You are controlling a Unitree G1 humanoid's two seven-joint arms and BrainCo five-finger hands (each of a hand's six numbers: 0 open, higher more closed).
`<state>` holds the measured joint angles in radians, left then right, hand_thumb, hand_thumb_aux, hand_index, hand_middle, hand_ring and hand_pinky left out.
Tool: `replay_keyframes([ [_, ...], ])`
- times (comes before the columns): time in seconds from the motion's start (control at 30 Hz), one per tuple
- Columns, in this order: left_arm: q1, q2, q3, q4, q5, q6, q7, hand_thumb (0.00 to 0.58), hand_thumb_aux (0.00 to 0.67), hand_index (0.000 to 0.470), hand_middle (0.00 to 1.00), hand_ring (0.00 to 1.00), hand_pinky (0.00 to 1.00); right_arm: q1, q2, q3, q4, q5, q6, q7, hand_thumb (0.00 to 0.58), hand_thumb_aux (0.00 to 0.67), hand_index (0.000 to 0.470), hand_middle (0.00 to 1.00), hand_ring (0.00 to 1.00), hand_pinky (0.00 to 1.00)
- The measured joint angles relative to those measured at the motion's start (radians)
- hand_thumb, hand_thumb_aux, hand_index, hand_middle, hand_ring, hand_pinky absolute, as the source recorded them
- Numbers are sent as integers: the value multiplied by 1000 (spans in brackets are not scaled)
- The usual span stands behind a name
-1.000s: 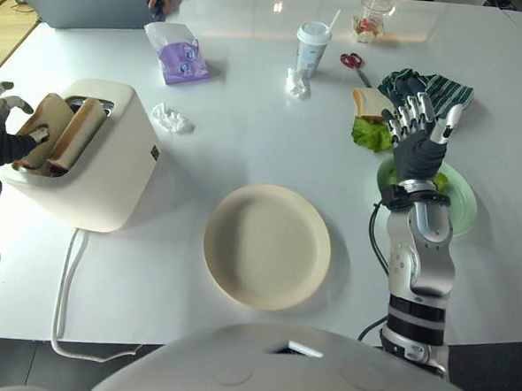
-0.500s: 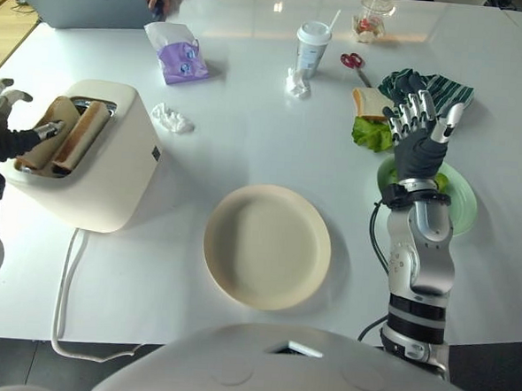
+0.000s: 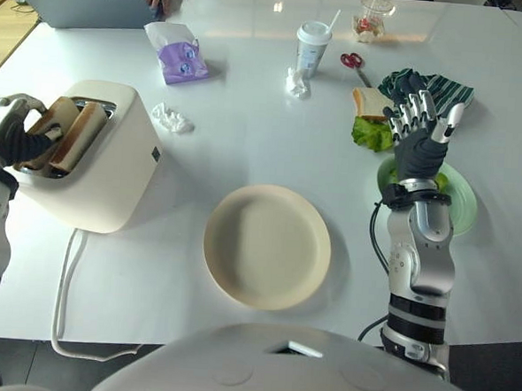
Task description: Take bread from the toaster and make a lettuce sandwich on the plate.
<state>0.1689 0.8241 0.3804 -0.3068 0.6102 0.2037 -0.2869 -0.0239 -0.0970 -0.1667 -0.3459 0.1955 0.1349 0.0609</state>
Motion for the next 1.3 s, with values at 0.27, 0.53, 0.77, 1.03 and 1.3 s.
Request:
replay_keyframes([
  [0.27, -155, 2, 175, 84, -295, -77, -10, 580, 670, 470, 1000, 1000, 1000, 2, 13, 3, 0, 2, 1, -5, 0, 0, 0, 0, 0, 0],
  [0.53, -515, -47, 180, 52, -635, -21, 12, 580, 670, 470, 1000, 1000, 1000, 4, 39, 7, 13, 1, 1, -32, 0, 0, 0, 0, 0, 0],
  [0.77, -593, -318, -214, -113, -825, 174, -21, 580, 670, 470, 1000, 1000, 1000, -62, 38, -1, 70, 1, -11, -34, 0, 0, 0, 0, 0, 0],
  [1.03, -458, -417, -741, 134, -680, 12, -275, 580, 670, 470, 1000, 1000, 1000, -143, 25, -87, 132, 42, -14, -55, 0, 0, 0, 0, 0, 0],
  [1.3, -566, -388, -888, 448, -544, -170, -530, 580, 670, 470, 1000, 1000, 1000, -170, 29, -77, 151, 68, -32, -31, 0, 0, 0, 0, 0, 0],
])
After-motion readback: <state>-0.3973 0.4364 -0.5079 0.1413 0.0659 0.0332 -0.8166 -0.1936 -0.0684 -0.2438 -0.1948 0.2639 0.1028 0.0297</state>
